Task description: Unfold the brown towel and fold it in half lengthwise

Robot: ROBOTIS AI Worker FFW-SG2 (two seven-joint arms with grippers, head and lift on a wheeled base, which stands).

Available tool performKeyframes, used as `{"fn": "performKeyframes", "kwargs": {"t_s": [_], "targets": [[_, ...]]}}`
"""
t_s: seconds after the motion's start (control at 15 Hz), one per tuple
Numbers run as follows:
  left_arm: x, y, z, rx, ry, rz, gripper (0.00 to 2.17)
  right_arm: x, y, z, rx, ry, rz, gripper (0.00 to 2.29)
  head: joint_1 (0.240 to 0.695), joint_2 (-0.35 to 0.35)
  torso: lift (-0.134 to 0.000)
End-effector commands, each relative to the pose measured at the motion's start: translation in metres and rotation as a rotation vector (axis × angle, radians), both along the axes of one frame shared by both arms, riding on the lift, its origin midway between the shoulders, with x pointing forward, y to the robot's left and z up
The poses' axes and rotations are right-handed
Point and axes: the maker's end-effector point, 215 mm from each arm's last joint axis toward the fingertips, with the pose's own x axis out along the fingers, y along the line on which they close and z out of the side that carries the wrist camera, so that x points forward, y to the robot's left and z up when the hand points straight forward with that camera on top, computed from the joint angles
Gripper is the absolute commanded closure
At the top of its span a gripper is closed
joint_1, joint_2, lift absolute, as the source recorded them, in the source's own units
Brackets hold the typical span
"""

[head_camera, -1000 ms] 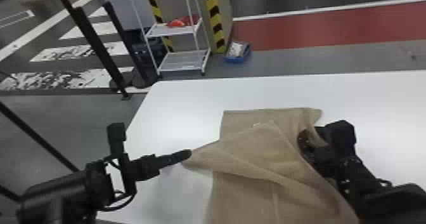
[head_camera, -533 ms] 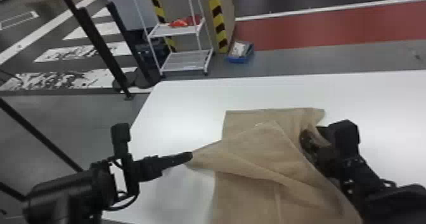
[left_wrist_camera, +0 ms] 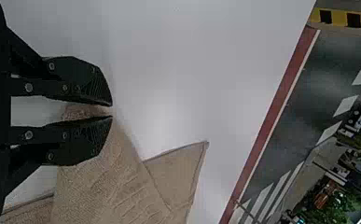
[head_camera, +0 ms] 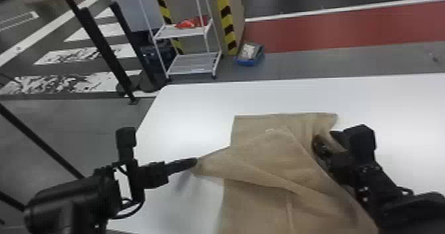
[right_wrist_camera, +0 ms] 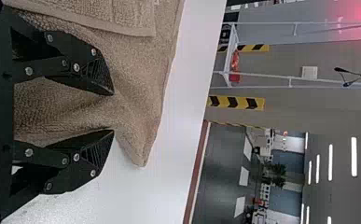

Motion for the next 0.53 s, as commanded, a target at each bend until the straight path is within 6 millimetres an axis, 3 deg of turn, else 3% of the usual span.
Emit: {"fn": "performKeyframes", "kwargs": {"t_s": [0.0, 0.33, 0.47], "targets": [[-0.003, 0.001, 0.000, 0.004, 0.002, -0.012, 2.15, 0.001, -0.001, 0.002, 0.002, -0.003, -0.004, 0.70, 0.695, 0.321, -0.123], [0.003, -0.003, 0.009, 0.010, -0.035, -0.036, 2.15, 0.001, -0.008, 0.000, 0.003, 0.001, -0.017, 0.70, 0.695, 0.316, -0.123], [0.011, -0.004, 0.033, 0.009, -0.086, -0.057, 2.15, 0.003, -0.026, 0.008, 0.013, -0.001, -0.055, 0.69, 0.695, 0.310, -0.123]]}}
